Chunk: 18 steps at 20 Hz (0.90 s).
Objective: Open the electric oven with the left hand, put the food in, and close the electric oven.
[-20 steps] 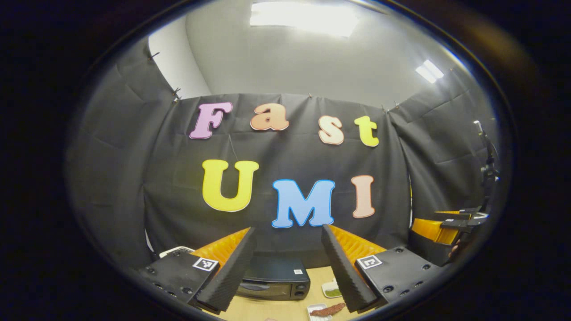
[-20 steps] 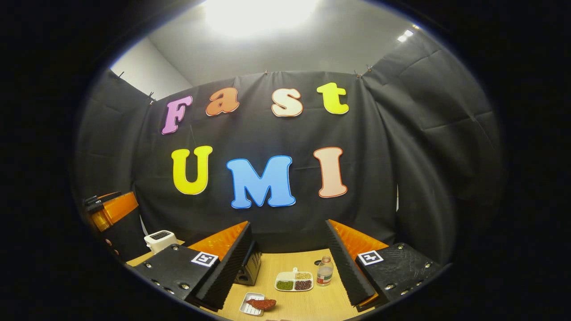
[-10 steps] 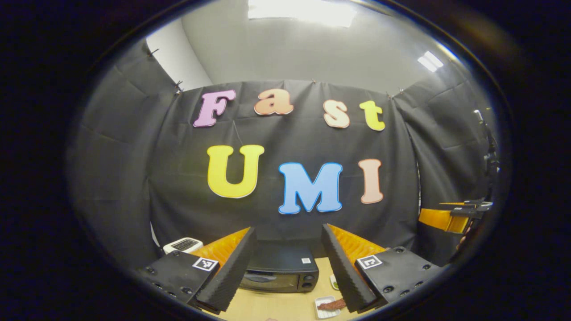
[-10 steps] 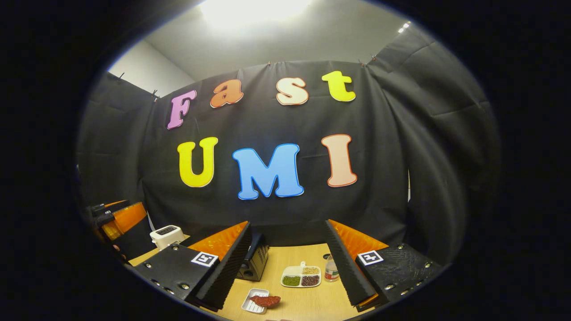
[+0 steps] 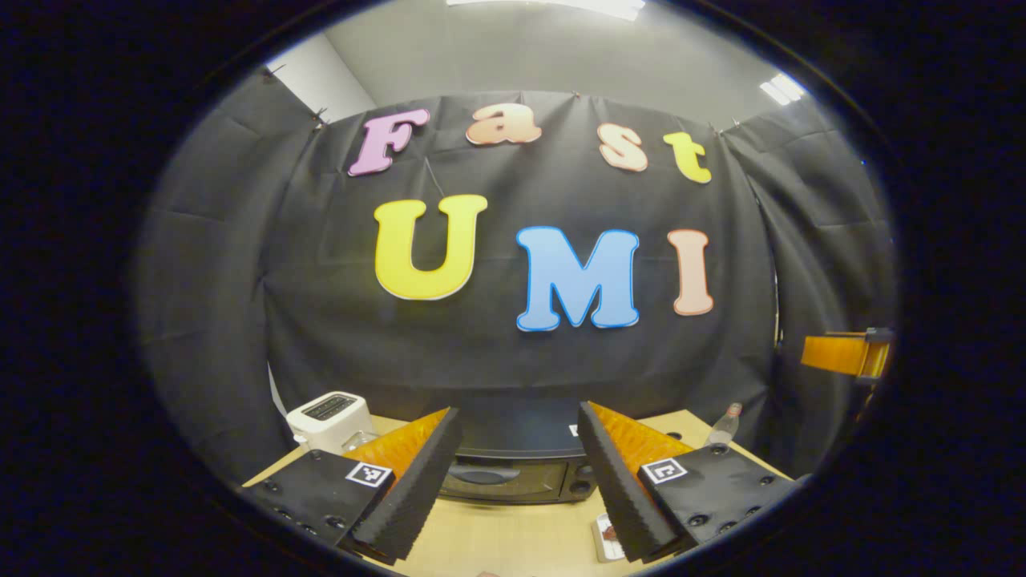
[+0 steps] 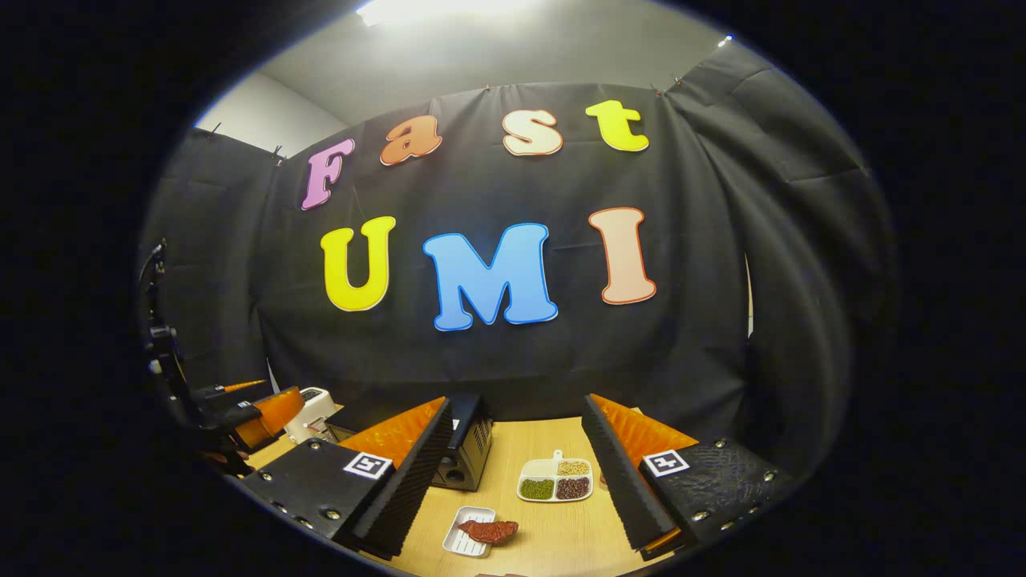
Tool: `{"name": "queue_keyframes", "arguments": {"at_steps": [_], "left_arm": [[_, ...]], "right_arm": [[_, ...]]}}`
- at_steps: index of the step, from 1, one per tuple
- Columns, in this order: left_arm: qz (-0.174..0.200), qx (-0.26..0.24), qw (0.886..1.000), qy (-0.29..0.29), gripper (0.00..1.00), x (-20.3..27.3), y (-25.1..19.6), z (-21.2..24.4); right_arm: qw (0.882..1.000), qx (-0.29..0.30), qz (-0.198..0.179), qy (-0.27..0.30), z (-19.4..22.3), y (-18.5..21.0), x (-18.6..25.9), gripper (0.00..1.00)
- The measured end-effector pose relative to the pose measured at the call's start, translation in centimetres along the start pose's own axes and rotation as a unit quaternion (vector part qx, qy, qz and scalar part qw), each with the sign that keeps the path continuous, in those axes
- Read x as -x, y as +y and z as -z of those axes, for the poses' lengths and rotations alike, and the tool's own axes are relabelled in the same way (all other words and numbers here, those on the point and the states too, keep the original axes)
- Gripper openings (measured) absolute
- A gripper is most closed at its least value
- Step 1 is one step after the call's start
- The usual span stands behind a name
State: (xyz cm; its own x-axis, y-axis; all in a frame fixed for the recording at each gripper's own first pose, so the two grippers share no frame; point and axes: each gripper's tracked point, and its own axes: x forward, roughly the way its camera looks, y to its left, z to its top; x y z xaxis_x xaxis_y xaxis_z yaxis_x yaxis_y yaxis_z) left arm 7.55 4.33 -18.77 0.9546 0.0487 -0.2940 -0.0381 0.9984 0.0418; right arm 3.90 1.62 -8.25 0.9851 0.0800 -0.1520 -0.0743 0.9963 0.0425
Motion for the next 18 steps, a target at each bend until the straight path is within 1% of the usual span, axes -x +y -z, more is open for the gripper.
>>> {"name": "queue_keyframes", "arguments": {"at_steps": [1,2,5,7,8,9,10,11,12,13,14,15,17,18], "left_arm": [[-0.008,-0.002,1.0,0.011,1.0,-1.3,0.7,1.1],[-0.008,0.0,1.0,0.022,1.0,-2.6,1.0,2.4],[0.002,-0.01,0.998,0.057,1.0,-6.4,1.5,6.7],[0.008,-0.001,0.996,0.092,1.0,-9.2,1.8,9.8],[0.008,0.004,0.994,0.106,0.99,-10.4,2.0,10.9],[0.006,0.006,0.993,0.117,0.99,-11.6,2.4,11.7],[0.003,0.005,0.992,0.122,0.98,-12.5,2.7,12.4],[0.003,0.001,0.992,0.127,0.98,-13.2,3.0,13.2],[0.006,-0.005,0.992,0.129,0.95,-13.9,2.9,13.7],[0.009,-0.011,0.991,0.133,1.0,-14.2,2.9,14.1],[0.01,-0.017,0.991,0.136,1.0,-14.8,2.9,14.5],[0.006,-0.022,0.99,0.137,0.98,-15.2,3.2,15.1],[0.001,-0.027,0.989,0.143,0.98,-16.3,3.8,15.8],[0.0,-0.024,0.989,0.149,1.0,-16.5,4.0,16.4]], "right_arm": [[1.0,0.0,0.006,-0.004,-0.2,0.3,-0.1,0.98],[1.0,0.002,0.011,-0.005,-0.4,0.5,-0.2,0.98],[1.0,0.007,0.027,-0.014,-1.2,0.7,-0.5,0.98],[0.999,0.014,0.039,-0.017,-1.4,0.3,-0.5,0.98],[0.999,0.015,0.045,-0.017,-1.5,0.1,-0.6,0.94],[0.998,0.016,0.051,-0.016,-1.5,-0.1,-0.7,0.98],[0.998,0.018,0.057,-0.013,-1.4,-0.3,-0.6,0.94],[0.998,0.021,0.063,-0.011,-1.3,-0.5,-0.6,0.94],[0.997,0.025,0.069,-0.009,-1.3,-0.7,-0.5,0.94],[0.997,0.028,0.076,-0.006,-1.3,-1.0,-0.4,0.98],[0.997,0.028,0.077,-0.002,-1.0,-0.9,-0.5,0.98],[0.997,0.027,0.076,0.003,-0.9,-0.8,-0.4,0.98],[0.997,0.03,0.077,0.008,-0.7,-0.7,-0.5,0.98],[0.996,0.034,0.078,0.009,-0.8,-0.7,-0.3,0.98]]}}
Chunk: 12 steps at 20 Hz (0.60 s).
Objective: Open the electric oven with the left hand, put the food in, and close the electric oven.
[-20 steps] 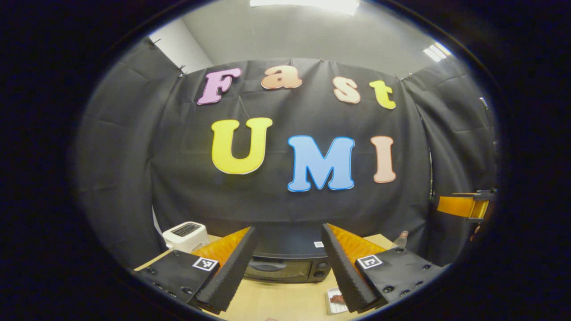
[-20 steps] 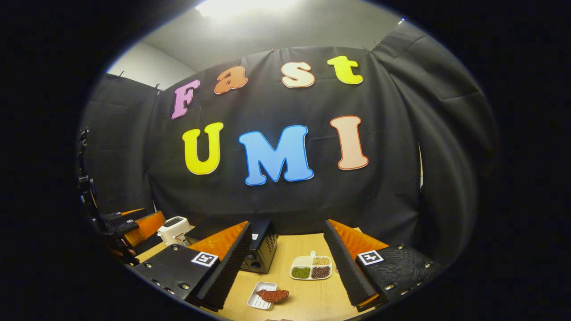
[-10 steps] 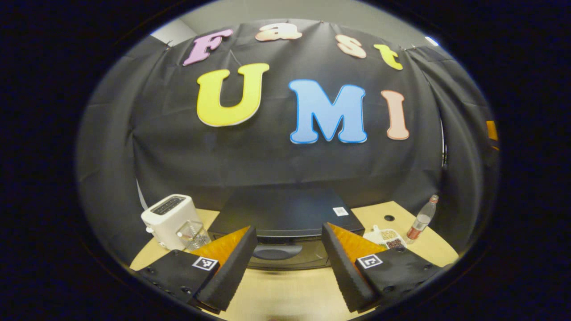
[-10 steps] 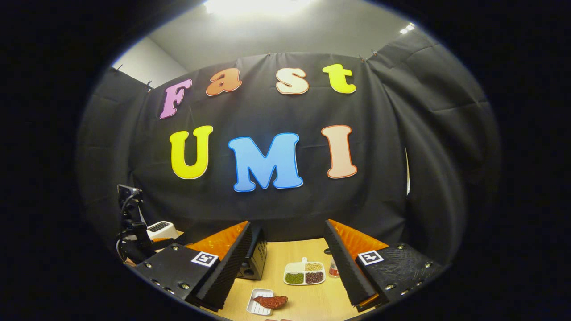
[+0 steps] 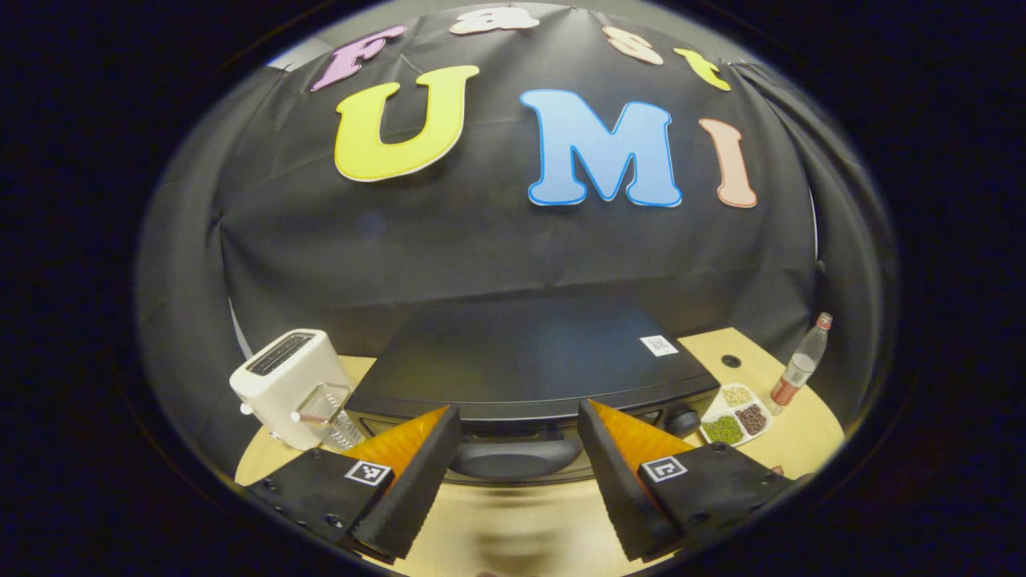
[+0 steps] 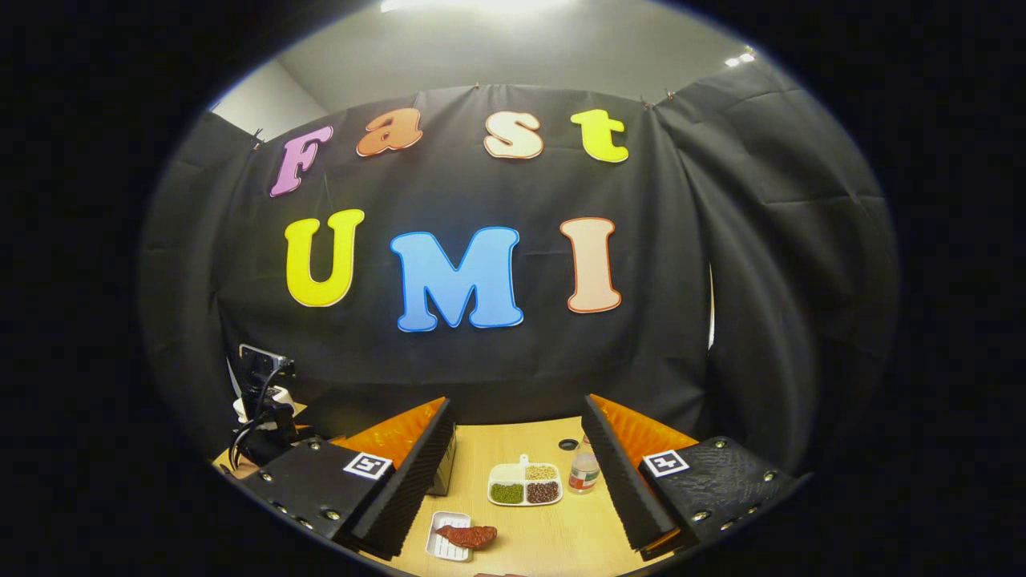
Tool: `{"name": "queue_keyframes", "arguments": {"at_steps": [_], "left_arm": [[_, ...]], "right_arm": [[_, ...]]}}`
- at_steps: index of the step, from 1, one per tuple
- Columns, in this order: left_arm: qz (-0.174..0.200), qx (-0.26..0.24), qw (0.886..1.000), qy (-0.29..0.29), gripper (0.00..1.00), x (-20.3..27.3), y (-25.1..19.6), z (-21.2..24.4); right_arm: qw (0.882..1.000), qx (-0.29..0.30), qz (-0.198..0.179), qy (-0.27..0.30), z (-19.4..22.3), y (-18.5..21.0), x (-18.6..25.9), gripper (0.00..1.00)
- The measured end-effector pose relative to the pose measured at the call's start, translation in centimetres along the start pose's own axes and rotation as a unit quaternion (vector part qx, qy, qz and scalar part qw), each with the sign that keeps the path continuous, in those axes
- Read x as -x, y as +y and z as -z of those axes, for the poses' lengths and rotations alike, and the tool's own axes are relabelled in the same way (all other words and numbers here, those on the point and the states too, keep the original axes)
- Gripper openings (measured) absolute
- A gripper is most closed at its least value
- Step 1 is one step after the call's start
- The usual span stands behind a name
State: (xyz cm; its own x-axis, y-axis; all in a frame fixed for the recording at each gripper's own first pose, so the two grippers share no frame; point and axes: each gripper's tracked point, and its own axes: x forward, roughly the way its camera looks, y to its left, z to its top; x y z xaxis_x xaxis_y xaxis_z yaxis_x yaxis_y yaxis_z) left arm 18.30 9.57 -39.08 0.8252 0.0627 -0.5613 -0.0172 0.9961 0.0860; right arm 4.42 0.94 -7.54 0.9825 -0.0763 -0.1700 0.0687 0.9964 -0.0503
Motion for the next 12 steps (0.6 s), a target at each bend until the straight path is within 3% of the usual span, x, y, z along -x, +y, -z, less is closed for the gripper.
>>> {"name": "queue_keyframes", "arguments": {"at_steps": [3,10,12], "left_arm": [[0.002,0.013,0.999,0.032,0.98,-1.4,0.1,2.0],[0.003,0.015,1.0,0.016,1.0,-1.9,0.6,2.0],[0.001,0.013,1.0,0.019,0.96,-1.4,0.4,2.2]], "right_arm": [[1.0,0.008,0.001,-0.001,-0.4,0.0,0.0,0.95],[1.0,0.002,-0.011,0.001,-0.2,1.0,0.5,0.98],[1.0,0.003,-0.017,-0.004,-0.6,1.3,0.8,0.98]]}}
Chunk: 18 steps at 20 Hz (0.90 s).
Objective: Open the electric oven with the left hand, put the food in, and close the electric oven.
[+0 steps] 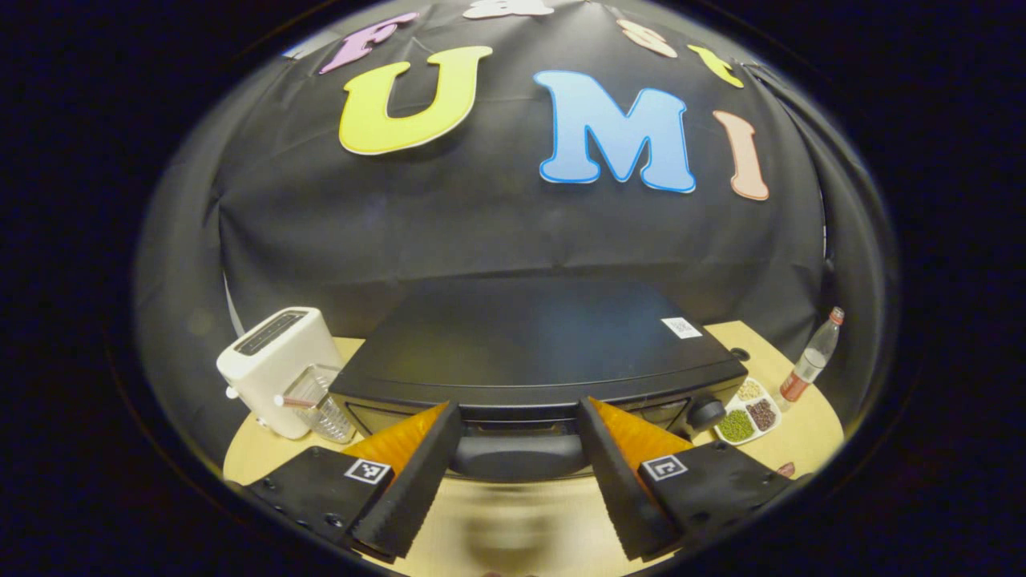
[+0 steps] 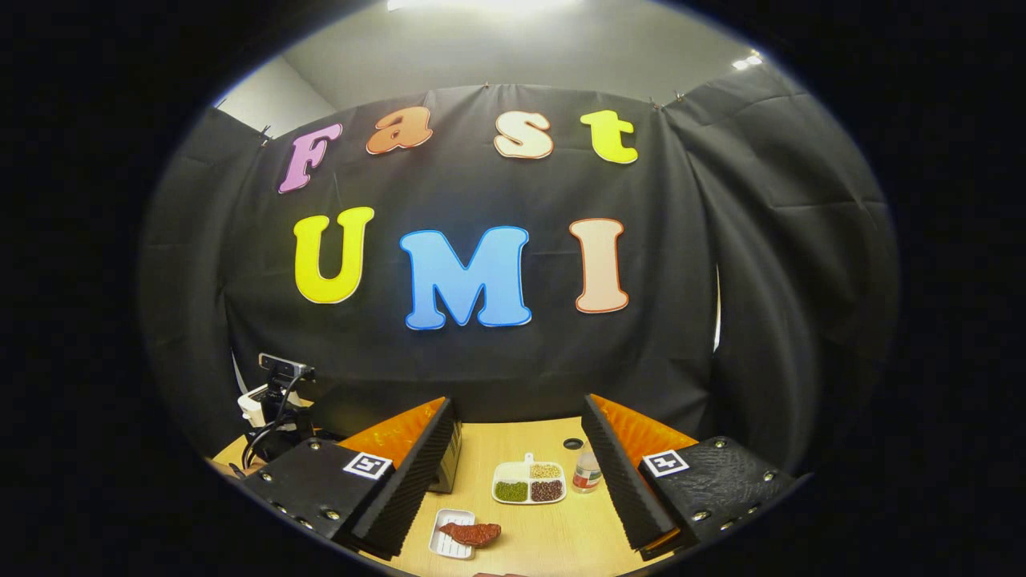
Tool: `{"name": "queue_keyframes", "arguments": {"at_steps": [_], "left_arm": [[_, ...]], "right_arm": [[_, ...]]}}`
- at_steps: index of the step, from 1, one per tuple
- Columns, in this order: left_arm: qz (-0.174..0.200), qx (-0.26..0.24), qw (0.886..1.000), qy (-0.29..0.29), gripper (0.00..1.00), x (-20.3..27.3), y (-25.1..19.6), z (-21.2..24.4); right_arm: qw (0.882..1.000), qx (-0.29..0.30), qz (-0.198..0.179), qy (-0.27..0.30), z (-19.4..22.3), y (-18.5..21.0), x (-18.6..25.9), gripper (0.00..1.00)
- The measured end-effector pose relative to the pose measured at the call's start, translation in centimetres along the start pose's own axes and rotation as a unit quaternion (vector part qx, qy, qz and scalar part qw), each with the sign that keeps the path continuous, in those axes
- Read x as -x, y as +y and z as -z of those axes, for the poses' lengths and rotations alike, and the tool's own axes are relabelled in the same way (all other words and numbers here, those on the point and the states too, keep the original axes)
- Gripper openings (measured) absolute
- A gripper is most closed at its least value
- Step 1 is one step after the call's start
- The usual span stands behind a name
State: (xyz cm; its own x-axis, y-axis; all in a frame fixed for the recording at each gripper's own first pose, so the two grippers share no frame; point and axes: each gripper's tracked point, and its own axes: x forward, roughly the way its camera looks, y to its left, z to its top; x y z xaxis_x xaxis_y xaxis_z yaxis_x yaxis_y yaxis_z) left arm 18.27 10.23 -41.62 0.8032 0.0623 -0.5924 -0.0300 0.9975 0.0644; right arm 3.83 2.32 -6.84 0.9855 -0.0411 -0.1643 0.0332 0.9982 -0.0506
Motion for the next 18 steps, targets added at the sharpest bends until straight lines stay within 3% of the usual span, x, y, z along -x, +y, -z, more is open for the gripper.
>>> {"name": "queue_keyframes", "arguments": {"at_steps": [1,11,18], "left_arm": [[0.001,0.0,1.0,0.001,1.0,0.2,0.0,0.3],[-0.016,0.002,1.0,0.01,0.95,4.6,-0.2,4.5],[-0.009,0.008,1.0,0.005,0.98,5.9,-0.4,7.0]], "right_arm": [[1.0,0.002,-0.002,-0.005,-0.4,0.1,0.1,0.98],[1.0,0.0,-0.019,-0.017,-0.8,0.3,1.1,0.98],[0.999,0.004,-0.031,-0.014,-0.6,0.8,1.4,0.98]]}}
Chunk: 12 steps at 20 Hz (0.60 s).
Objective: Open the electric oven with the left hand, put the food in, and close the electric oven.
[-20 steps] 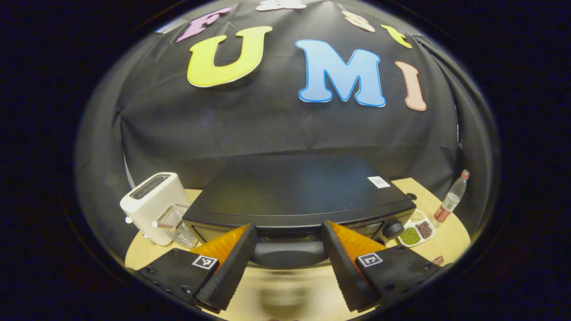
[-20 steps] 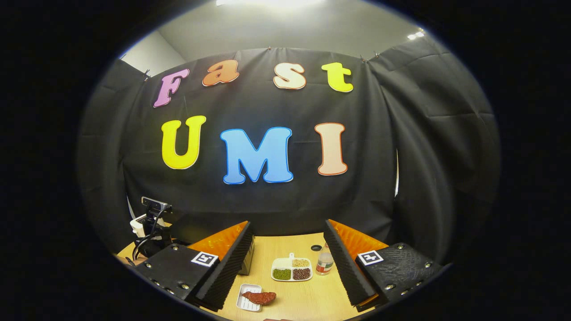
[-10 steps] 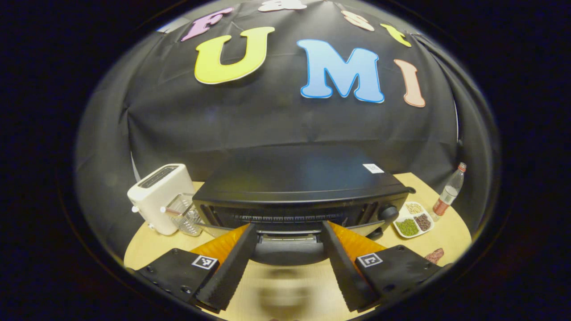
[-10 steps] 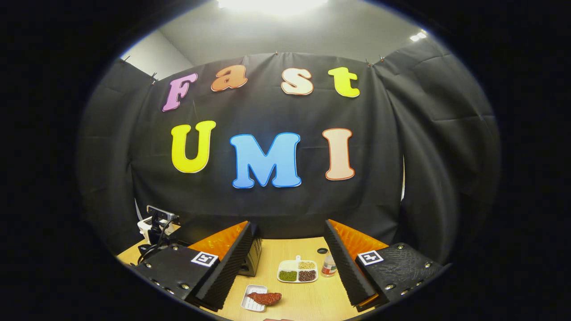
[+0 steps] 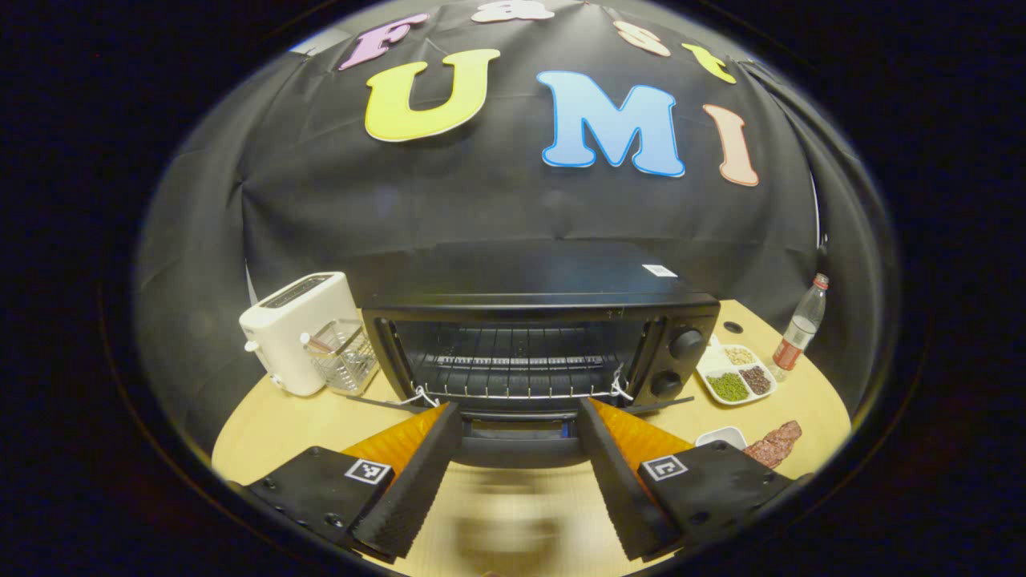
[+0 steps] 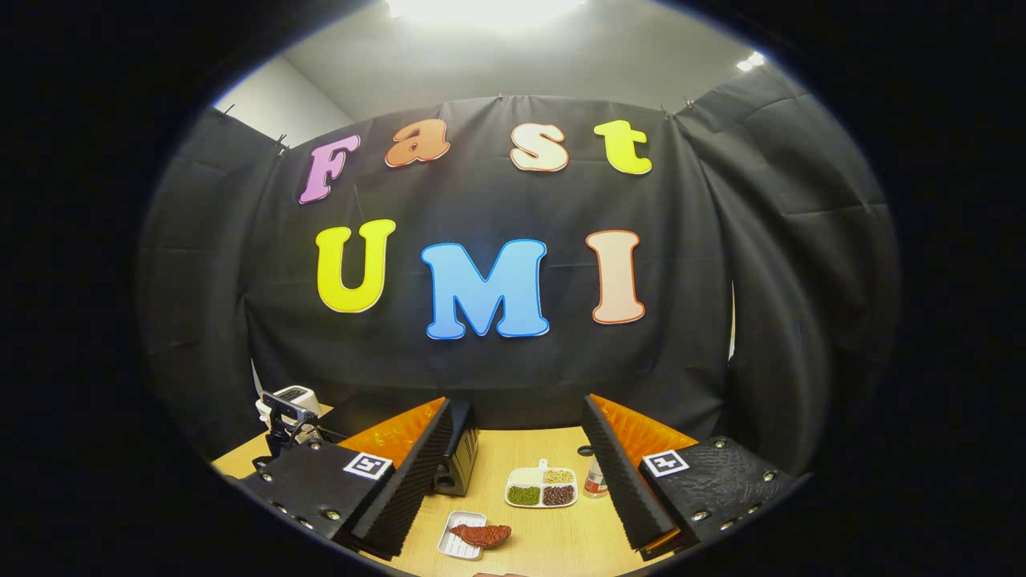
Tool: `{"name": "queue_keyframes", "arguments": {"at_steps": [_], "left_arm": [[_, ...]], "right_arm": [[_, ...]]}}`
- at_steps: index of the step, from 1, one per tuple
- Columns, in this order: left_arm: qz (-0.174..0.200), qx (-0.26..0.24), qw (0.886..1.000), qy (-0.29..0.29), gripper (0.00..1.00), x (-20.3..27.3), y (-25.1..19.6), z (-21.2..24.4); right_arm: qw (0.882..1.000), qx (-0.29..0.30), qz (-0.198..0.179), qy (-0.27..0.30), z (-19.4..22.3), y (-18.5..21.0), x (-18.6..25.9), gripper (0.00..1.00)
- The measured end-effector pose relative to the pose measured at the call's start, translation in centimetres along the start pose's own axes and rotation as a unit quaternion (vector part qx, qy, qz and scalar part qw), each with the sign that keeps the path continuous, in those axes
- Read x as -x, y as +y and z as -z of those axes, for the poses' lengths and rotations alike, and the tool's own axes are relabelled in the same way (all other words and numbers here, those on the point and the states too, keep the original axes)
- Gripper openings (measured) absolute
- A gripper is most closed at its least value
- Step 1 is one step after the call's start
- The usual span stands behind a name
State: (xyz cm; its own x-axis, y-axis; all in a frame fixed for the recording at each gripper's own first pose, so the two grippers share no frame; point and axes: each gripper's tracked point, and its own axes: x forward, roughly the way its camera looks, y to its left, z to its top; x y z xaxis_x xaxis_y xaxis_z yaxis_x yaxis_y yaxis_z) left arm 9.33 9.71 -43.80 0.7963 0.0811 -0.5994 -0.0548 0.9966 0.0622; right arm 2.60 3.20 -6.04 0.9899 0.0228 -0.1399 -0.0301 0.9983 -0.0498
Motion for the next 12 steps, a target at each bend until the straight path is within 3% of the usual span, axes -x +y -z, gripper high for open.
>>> {"name": "queue_keyframes", "arguments": {"at_steps": [12], "left_arm": [[0.029,-0.032,0.999,0.033,0.98,1.6,0.1,6.7]], "right_arm": [[1.0,0.012,-0.003,0.012,0.9,1.0,0.9,0.98]]}}
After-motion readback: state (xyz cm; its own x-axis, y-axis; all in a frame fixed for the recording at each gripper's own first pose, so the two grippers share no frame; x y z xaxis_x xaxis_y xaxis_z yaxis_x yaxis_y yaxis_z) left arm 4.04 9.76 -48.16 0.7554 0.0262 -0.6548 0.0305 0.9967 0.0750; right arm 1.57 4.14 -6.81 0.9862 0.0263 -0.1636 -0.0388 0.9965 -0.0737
